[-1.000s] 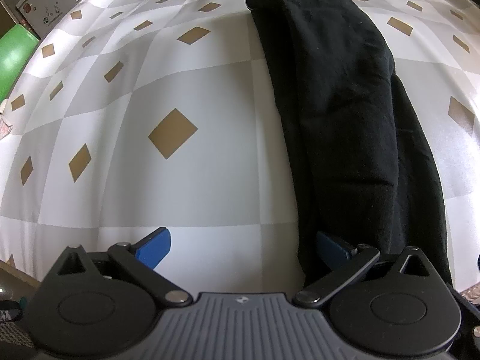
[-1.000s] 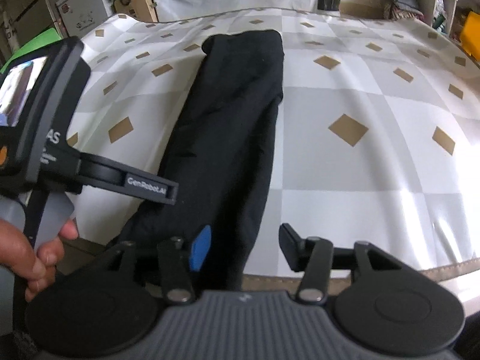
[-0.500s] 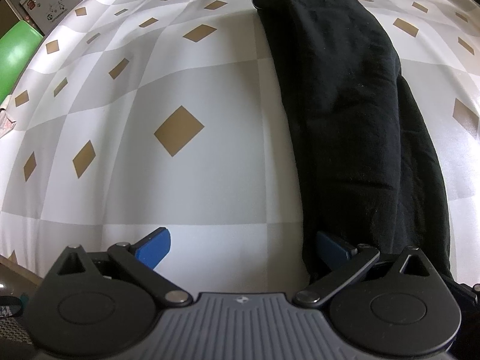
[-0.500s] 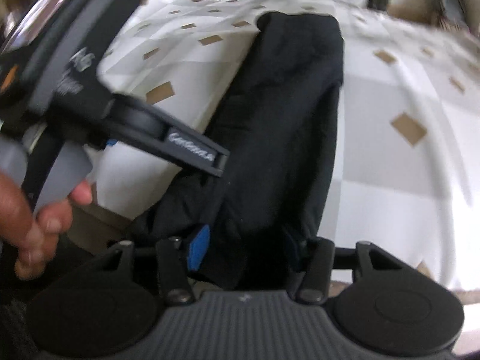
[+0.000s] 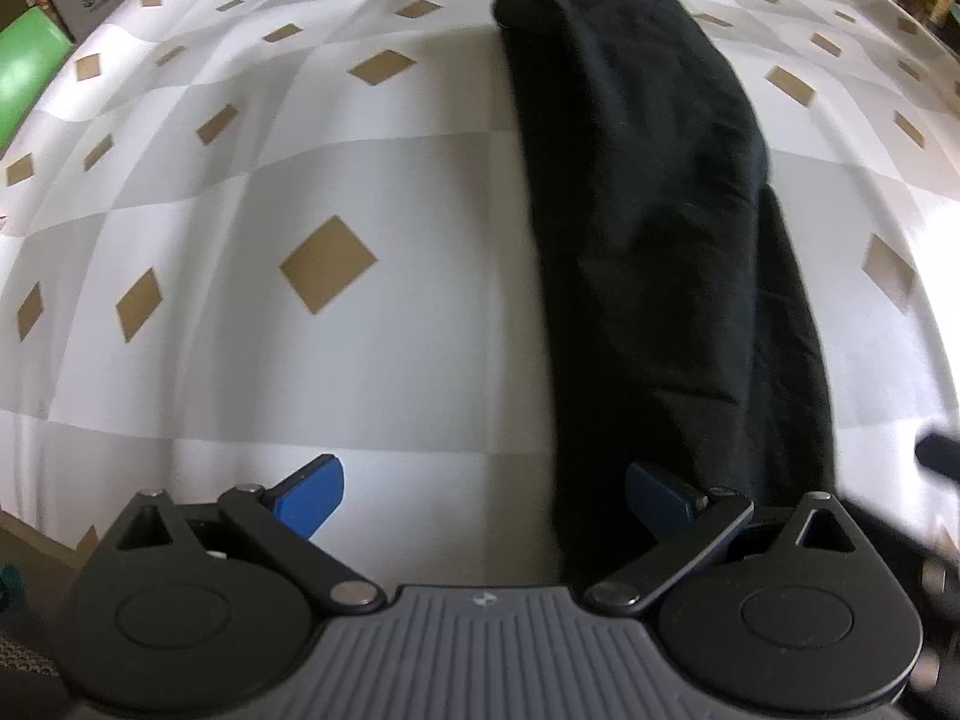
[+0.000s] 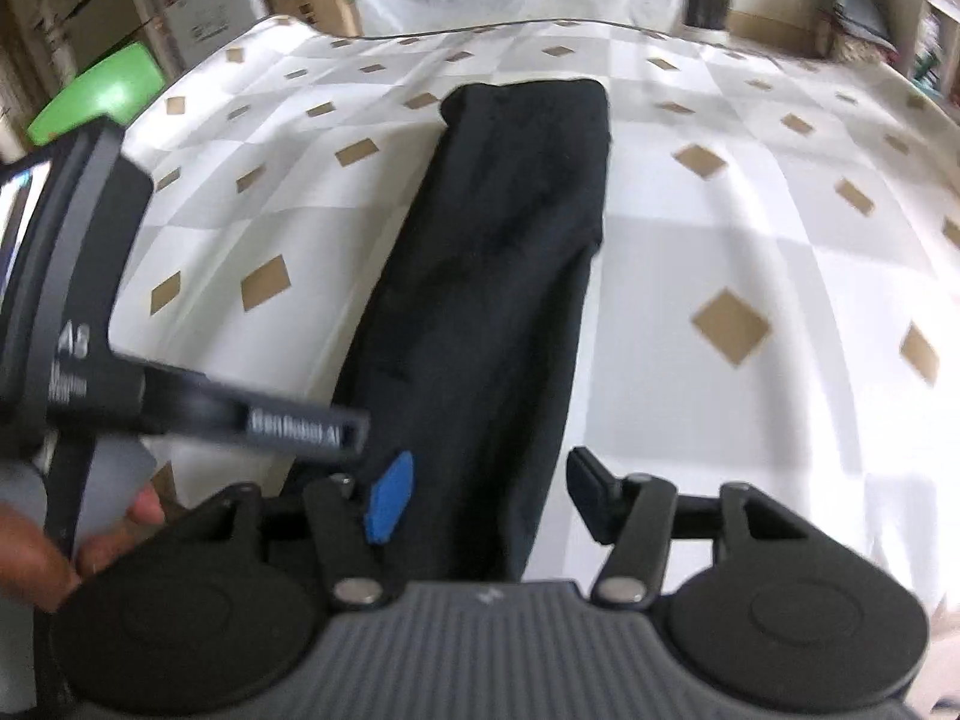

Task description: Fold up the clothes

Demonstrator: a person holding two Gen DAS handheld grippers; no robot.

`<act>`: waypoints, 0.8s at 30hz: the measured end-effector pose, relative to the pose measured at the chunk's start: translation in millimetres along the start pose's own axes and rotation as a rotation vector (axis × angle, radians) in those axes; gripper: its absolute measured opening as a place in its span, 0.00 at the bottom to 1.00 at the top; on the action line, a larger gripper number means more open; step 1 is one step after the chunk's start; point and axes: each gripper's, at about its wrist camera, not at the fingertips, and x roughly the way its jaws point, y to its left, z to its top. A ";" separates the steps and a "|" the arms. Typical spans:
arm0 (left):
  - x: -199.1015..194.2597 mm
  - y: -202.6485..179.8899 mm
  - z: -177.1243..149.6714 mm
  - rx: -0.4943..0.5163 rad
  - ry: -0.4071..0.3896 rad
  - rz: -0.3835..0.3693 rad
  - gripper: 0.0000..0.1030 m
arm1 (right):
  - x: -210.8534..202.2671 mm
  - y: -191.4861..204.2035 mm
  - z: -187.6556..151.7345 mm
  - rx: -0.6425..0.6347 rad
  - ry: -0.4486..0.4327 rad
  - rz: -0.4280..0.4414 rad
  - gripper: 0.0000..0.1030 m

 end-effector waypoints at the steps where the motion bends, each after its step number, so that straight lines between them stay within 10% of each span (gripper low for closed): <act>1: -1.7 -2.1 0.2 0.006 0.000 -0.004 0.98 | 0.7 -1.1 4.9 -0.019 0.001 -0.013 0.56; 24: -8.8 -39.0 -0.5 0.096 0.011 -0.101 0.98 | 57.2 -73.8 102.1 0.029 -0.004 0.046 0.63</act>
